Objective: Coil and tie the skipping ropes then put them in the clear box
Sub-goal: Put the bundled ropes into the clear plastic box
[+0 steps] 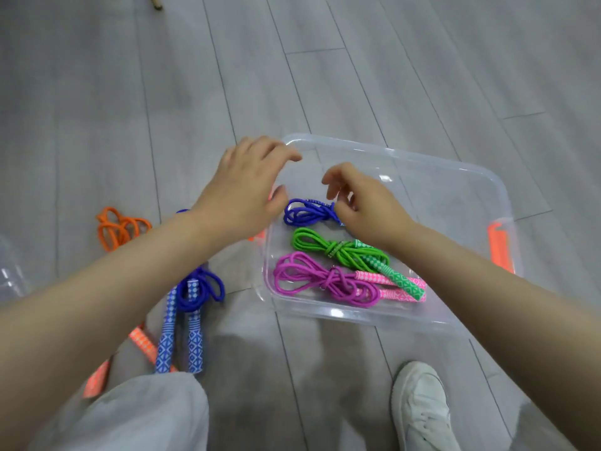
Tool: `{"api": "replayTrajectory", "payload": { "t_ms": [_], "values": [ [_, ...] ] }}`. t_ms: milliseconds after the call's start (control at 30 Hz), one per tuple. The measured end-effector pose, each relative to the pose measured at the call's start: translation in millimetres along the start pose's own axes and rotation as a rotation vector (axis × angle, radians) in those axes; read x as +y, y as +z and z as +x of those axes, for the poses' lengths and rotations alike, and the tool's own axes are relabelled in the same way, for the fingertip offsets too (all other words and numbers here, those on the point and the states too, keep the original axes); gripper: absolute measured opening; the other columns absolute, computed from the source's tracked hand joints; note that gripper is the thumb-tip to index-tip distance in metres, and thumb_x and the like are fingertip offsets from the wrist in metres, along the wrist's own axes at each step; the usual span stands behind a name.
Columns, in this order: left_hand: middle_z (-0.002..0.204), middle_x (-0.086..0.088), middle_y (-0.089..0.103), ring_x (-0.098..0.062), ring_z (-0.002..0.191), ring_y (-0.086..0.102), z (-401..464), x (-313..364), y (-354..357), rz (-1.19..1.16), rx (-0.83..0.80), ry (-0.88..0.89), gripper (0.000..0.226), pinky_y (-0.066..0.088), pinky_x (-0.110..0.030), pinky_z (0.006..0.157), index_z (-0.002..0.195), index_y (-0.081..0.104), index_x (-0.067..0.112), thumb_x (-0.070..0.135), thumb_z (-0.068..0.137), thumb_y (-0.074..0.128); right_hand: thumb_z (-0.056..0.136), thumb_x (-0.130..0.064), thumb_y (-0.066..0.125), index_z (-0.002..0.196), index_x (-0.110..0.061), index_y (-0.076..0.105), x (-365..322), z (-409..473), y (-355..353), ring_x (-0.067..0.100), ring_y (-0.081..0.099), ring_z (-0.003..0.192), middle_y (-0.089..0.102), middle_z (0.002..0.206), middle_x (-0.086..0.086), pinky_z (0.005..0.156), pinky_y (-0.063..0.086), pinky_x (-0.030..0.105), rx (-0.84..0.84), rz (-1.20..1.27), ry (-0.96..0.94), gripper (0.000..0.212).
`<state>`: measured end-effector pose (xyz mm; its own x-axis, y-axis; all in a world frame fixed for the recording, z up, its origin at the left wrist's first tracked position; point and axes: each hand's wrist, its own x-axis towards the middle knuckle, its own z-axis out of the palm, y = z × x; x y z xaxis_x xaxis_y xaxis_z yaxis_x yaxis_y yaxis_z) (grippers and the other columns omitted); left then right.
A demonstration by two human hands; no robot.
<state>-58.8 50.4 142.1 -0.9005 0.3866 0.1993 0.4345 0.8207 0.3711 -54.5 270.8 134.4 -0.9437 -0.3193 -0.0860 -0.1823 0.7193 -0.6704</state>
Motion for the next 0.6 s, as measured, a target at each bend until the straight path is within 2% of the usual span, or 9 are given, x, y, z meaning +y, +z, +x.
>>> {"api": "replayTrajectory", "payload": {
  "t_ms": [100, 200, 267, 333, 400, 467, 533, 600],
  "values": [
    [0.124, -0.007, 0.053, -0.033, 0.118, 0.045, -20.6, -47.5, -17.7, 0.032, 0.017, -0.149, 0.05, 0.033, -0.044, 0.101, 0.126, 0.054, 0.019, 0.029, 0.078, 0.044, 0.083, 0.0, 0.045, 0.115, -0.018, 0.053, -45.0, 15.8, 17.0, 0.007, 0.047, 0.064, 0.06, 0.093, -0.005, 0.065, 0.042, 0.027, 0.031, 0.054, -0.098, 0.038],
    [0.128, -0.01, 0.052, -0.035, 0.123, 0.042, -44.8, -89.4, -27.0, 0.012, 0.013, -0.336, 0.051, 0.032, -0.046, 0.105, 0.127, 0.053, 0.017, 0.027, 0.078, 0.047, 0.081, -0.001, 0.045, 0.12, -0.017, 0.051, -90.3, 32.3, 45.3, 0.01, 0.048, 0.068, 0.057, 0.097, -0.004, 0.067, 0.044, 0.029, -0.018, 0.073, -0.167, 0.042],
    [0.13, -0.011, 0.051, -0.034, 0.125, 0.04, -61.6, -110.2, -29.8, -0.024, 0.011, -0.419, 0.048, 0.031, -0.045, 0.107, 0.129, 0.053, 0.016, 0.023, 0.081, 0.052, 0.082, -0.002, 0.046, 0.127, -0.017, 0.047, -116.5, 39.0, 67.4, 0.01, 0.05, 0.079, 0.054, 0.103, -0.003, 0.074, 0.045, 0.031, -0.092, 0.031, -0.184, 0.047],
    [0.131, -0.012, 0.051, -0.033, 0.125, 0.042, -79.8, -129.5, -27.7, -0.032, -0.019, -0.449, 0.047, 0.03, -0.041, 0.107, 0.129, 0.052, 0.014, 0.017, 0.083, 0.055, 0.084, -0.005, 0.048, 0.135, -0.016, 0.041, -134.4, 41.6, 93.8, 0.018, 0.054, 0.098, 0.053, 0.118, 0.003, 0.083, 0.044, 0.035, -0.157, -0.04, -0.162, 0.052],
    [0.126, -0.007, 0.056, -0.028, 0.116, 0.052, -99.4, -146.6, -21.0, -0.075, -0.123, -0.523, 0.044, 0.037, -0.039, 0.1, 0.126, 0.054, 0.016, 0.009, 0.083, 0.055, 0.086, -0.008, 0.05, 0.139, -0.014, 0.037, -143.1, 40.2, 125.9, 0.027, 0.053, 0.113, 0.05, 0.13, 0.01, 0.09, 0.045, 0.04, -0.211, -0.086, -0.103, 0.055],
    [0.107, 0.001, 0.062, -0.025, 0.101, 0.06, -119.4, -161.7, -9.1, -0.187, -0.289, -0.627, 0.037, 0.044, -0.037, 0.09, 0.116, 0.056, 0.019, 0.003, 0.083, 0.052, 0.086, -0.011, 0.052, 0.14, -0.013, 0.035, -142.4, 37.0, 160.0, 0.034, 0.052, 0.116, 0.049, 0.132, 0.014, 0.092, 0.045, 0.044, -0.281, -0.086, 0.01, 0.056],
    [0.094, 0.005, 0.06, -0.028, 0.095, 0.062, -140.1, -171.3, 4.3, -0.312, -0.423, -0.719, 0.033, 0.048, -0.037, 0.085, 0.108, 0.055, 0.021, -0.001, 0.083, 0.05, 0.086, -0.013, 0.055, 0.14, -0.011, 0.034, -134.4, 32.0, 191.2, 0.037, 0.052, 0.116, 0.048, 0.132, 0.017, 0.091, 0.045, 0.041, -0.349, -0.056, 0.141, 0.058],
    [0.101, 0.001, 0.061, -0.026, 0.094, 0.061, -158.5, -172.1, 17.4, -0.343, -0.491, -0.768, 0.033, 0.049, -0.036, 0.085, 0.111, 0.054, 0.019, 0.001, 0.084, 0.049, 0.087, -0.012, 0.057, 0.142, -0.008, 0.032, -124.5, 25.6, 215.4, 0.038, 0.049, 0.12, 0.045, 0.134, 0.019, 0.091, 0.04, 0.037, -0.384, 0.008, 0.235, 0.06]
  ]
}}
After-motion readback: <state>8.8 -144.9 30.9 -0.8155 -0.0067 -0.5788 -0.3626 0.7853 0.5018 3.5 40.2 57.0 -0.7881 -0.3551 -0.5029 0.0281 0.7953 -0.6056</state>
